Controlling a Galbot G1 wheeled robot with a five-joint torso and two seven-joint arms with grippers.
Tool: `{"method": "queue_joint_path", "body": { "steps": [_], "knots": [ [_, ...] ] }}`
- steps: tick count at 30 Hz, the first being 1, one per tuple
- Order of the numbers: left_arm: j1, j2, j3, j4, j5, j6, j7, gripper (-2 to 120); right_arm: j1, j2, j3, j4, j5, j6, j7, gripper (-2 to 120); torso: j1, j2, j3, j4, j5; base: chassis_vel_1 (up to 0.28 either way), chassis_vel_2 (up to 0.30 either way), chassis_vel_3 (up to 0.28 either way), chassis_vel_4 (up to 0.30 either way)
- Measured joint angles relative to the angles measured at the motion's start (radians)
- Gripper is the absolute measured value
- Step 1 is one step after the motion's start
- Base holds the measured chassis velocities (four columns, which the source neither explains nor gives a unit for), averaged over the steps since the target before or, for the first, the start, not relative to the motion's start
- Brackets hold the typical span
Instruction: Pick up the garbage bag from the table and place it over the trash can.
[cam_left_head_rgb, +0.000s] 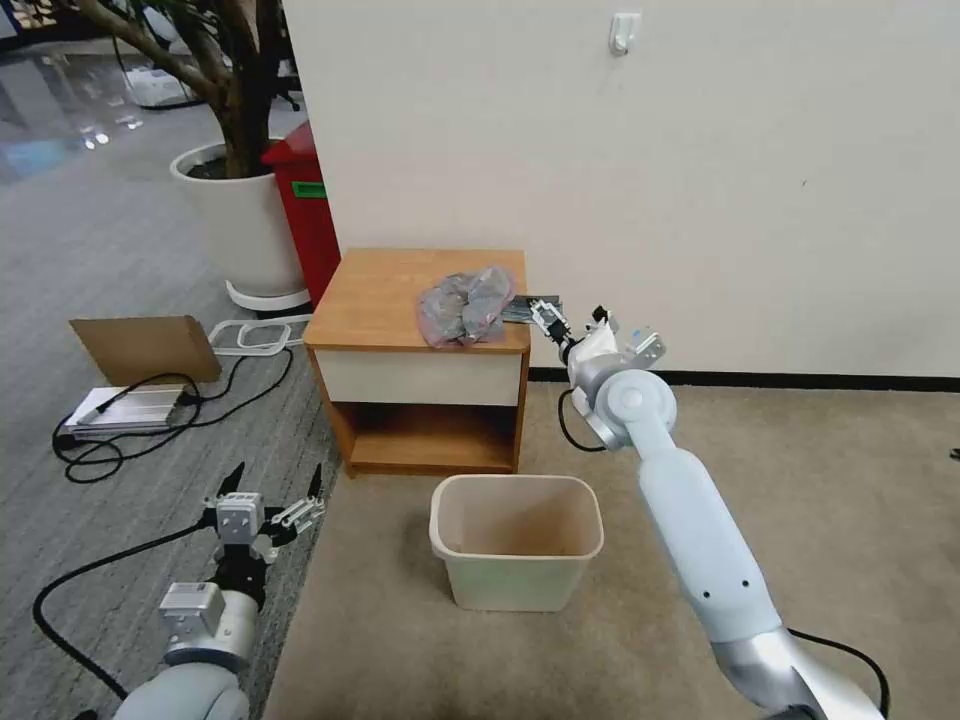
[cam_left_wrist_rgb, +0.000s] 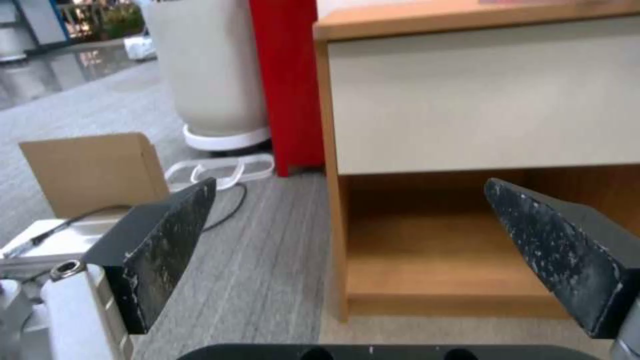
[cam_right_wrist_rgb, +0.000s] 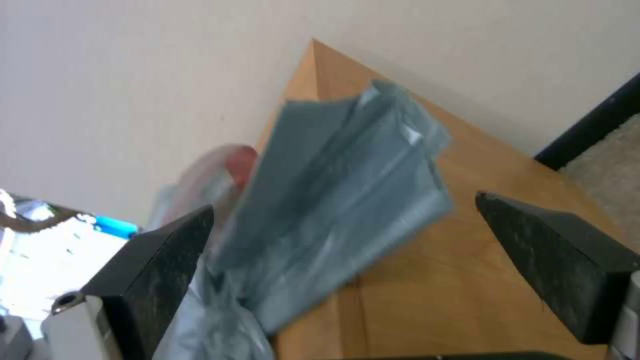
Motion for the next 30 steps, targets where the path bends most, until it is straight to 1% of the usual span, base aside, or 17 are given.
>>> {"method": "queue_joint_path", "body": {
  "steps": [4,11,14,16,17,20,21,23,24,25,26,28,30],
  "knots": [
    [0.002,-0.008,0.009,0.011,0.014,-0.002,-0.003,100,0.011,0.036,0.030,-0.003,0.011,0.010,-0.008,100,0.000,0.000,0.000,0.0000,-0.0001,0.000,0.000,0.000,0.000],
    [0.001,-0.017,0.017,0.016,0.025,-0.003,-0.013,100,0.016,0.067,0.040,-0.027,0.006,0.021,-0.018,100,0.000,0.000,0.000,0.0000,0.0000,0.000,0.000,0.000,0.000],
    [0.003,-0.023,0.019,0.017,0.029,-0.004,-0.026,100,0.024,0.091,0.042,-0.054,-0.016,0.030,-0.030,100,0.000,0.000,0.000,0.0000,0.0000,0.000,0.000,0.000,0.000],
    [0.004,-0.024,0.019,0.017,0.030,-0.004,-0.029,100,0.027,0.095,0.043,-0.060,-0.020,0.032,-0.033,98,0.000,0.000,0.000,0.0001,0.0000,0.000,0.000,0.000,0.000],
    [0.004,-0.024,0.019,0.017,0.030,-0.005,-0.032,100,0.031,0.101,0.045,-0.067,-0.026,0.036,-0.036,96,0.000,0.000,0.000,0.0002,0.0000,0.000,0.000,0.000,0.000],
    [0.006,-0.027,0.020,0.021,0.032,-0.006,-0.039,100,0.037,0.108,0.047,-0.076,-0.038,0.042,-0.042,84,0.000,0.000,0.000,0.0000,0.0000,0.000,0.000,0.000,0.000],
    [0.006,-0.027,0.020,0.021,0.032,-0.006,-0.039,100,0.037,0.108,0.047,-0.076,-0.038,0.042,-0.042,84,0.000,0.000,0.000,0.0000,0.0000,0.000,0.000,0.000,0.000],
    [0.007,-0.029,0.023,0.024,0.035,-0.007,-0.043,100,0.037,0.110,0.048,-0.079,-0.045,0.045,-0.044,74,0.000,0.000,0.000,0.0001,0.0000,0.000,0.000,0.000,0.000],
    [0.007,-0.031,0.025,0.024,0.036,-0.007,-0.044,100,0.037,0.110,0.048,-0.080,-0.049,0.048,-0.047,71,0.000,0.000,0.000,0.0001,0.0000,0.000,0.000,0.000,0.000],
    [0.007,-0.033,0.028,0.026,0.038,-0.007,-0.047,100,0.034,0.109,0.048,-0.080,-0.055,0.051,-0.053,64,0.000,0.000,0.000,0.0000,0.0000,0.000,0.000,0.000,0.000],
    [0.007,-0.033,0.028,0.026,0.038,-0.007,-0.047,100,0.034,0.109,0.048,-0.080,-0.055,0.051,-0.053,64,0.000,0.000,0.000,0.0000,0.0000,0.000,0.000,0.000,0.000],
    [0.007,-0.034,0.031,0.027,0.039,-0.007,-0.051,100,0.030,0.107,0.048,-0.080,-0.060,0.054,-0.059,57,0.000,0.000,0.000,0.0000,0.0000,0.000,0.000,0.000,0.000],
    [0.005,-0.035,0.034,0.030,0.041,-0.007,-0.056,100,0.028,0.105,0.048,-0.081,-0.068,0.059,-0.072,47,0.000,0.000,0.000,0.0000,0.0000,0.000,0.000,0.000,0.000]
  ]
}}
